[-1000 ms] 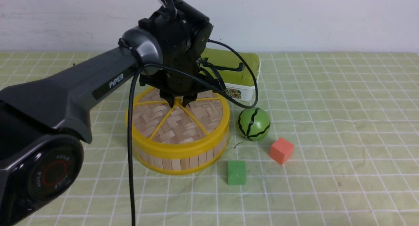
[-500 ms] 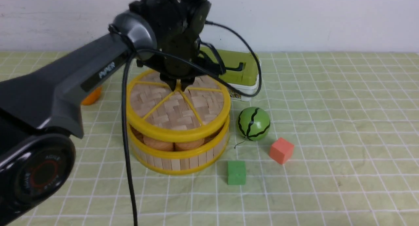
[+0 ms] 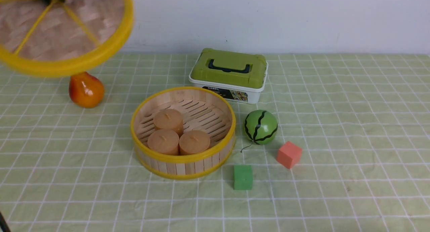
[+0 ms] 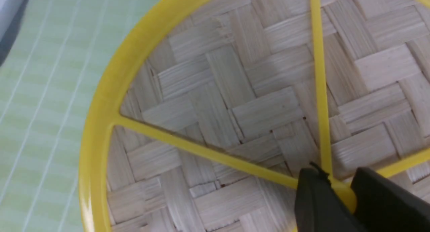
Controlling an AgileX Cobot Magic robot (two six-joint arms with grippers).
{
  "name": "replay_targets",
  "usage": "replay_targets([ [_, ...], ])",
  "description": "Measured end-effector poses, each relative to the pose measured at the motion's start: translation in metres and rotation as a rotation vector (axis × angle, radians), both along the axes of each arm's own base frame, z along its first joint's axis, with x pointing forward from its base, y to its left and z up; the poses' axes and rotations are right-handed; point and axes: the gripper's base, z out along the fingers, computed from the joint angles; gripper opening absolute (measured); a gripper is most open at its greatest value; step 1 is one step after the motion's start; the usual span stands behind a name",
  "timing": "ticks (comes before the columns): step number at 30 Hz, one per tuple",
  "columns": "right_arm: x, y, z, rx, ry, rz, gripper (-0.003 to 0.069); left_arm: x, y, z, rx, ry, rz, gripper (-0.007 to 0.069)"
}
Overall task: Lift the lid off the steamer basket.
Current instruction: Use the left arm to place the steamer lid on the table
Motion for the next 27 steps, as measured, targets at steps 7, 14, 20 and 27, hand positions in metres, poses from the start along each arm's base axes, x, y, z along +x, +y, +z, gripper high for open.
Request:
replay_targets([
  [7,0.0,0.0,0.0,0.0,0.0,0.0,0.0241,0.004,0.022,-0.132,-0.065,0.223,0.028,0.0118],
  [14,0.0,0.0,0.0,0.0,0.0,0.0,0.0241,0.011,0.021,-0.208,-0.08,0.211,0.062,0.0118],
  [20,0.0,0.0,0.0,0.0,0.0,0.0,0.0241,0.023,0.022,-0.234,-0.089,0.195,0.101,0.0118],
  [27,0.0,0.0,0.0,0.0,0.0,0.0,0.0241,0.023,0.022,-0.23,-0.114,0.171,0.133,0.0202],
])
